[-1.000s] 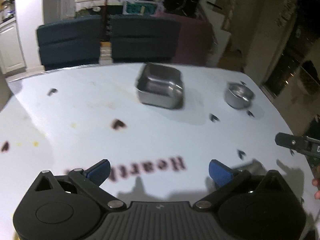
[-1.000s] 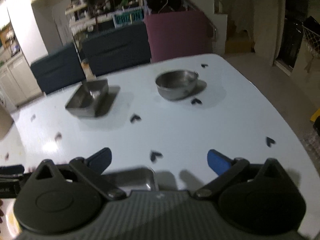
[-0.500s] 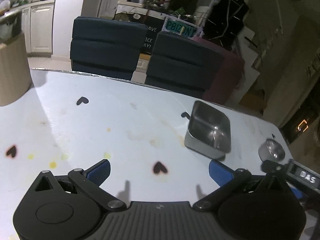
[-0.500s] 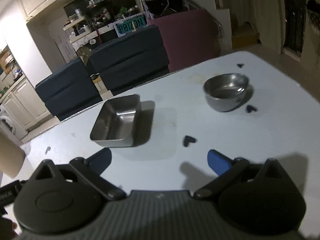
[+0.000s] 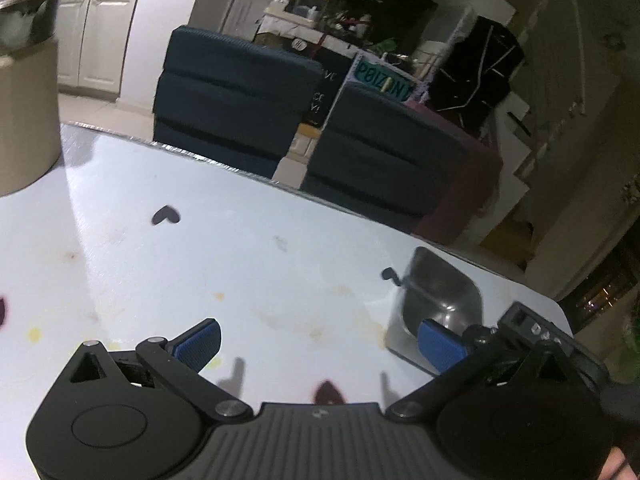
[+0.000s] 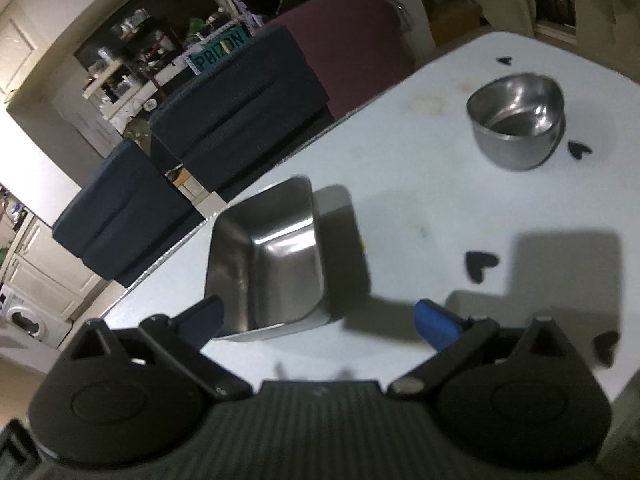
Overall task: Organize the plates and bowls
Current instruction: 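Move both grippers to a second steel square tray near the chairs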
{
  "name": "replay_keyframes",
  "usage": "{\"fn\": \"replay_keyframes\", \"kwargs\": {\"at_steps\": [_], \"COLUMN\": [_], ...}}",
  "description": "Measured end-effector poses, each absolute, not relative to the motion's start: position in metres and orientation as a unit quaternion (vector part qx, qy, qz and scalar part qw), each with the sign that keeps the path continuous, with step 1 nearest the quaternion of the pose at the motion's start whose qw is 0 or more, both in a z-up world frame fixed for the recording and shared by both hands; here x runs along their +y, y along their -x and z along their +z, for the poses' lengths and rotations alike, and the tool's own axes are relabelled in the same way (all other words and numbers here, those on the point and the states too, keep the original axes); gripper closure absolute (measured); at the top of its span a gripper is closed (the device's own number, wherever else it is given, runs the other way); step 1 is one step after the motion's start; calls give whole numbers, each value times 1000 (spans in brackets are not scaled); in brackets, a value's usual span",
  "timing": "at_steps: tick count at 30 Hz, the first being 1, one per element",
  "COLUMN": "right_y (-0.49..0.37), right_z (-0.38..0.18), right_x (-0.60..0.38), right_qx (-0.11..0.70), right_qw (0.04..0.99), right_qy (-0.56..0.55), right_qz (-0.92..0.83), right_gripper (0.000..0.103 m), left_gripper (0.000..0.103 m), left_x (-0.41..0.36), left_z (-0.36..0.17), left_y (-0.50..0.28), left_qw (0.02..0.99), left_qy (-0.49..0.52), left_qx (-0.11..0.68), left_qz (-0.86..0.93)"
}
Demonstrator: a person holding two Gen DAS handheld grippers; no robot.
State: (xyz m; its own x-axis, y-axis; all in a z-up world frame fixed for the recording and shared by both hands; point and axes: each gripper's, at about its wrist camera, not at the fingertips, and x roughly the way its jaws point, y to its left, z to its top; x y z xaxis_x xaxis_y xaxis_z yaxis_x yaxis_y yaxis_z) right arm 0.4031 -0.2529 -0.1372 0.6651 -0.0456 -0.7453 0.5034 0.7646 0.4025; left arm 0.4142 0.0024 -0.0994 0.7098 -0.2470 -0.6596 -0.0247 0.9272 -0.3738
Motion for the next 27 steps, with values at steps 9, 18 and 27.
{"fn": "replay_keyframes", "kwargs": {"at_steps": [9, 18, 27], "right_y": [-430, -430, -435], "right_z": [-160, -151, -166], "right_x": [-224, -227, -231], "right_qx": [397, 395, 390], "right_qw": [841, 838, 825], "right_qy": [-334, -361, -398], "right_qz": [-155, -110, -89], "right_gripper": [15, 47, 40], "left_gripper": [0, 0, 0], "left_x": [19, 22, 19], "left_z": [-103, -100, -98], "left_y": [-412, -409, -405], "left_qw": [904, 904, 904], "left_qy": [190, 197, 194], "left_qx": [378, 377, 376], "left_qz": [-52, -51, -59]}}
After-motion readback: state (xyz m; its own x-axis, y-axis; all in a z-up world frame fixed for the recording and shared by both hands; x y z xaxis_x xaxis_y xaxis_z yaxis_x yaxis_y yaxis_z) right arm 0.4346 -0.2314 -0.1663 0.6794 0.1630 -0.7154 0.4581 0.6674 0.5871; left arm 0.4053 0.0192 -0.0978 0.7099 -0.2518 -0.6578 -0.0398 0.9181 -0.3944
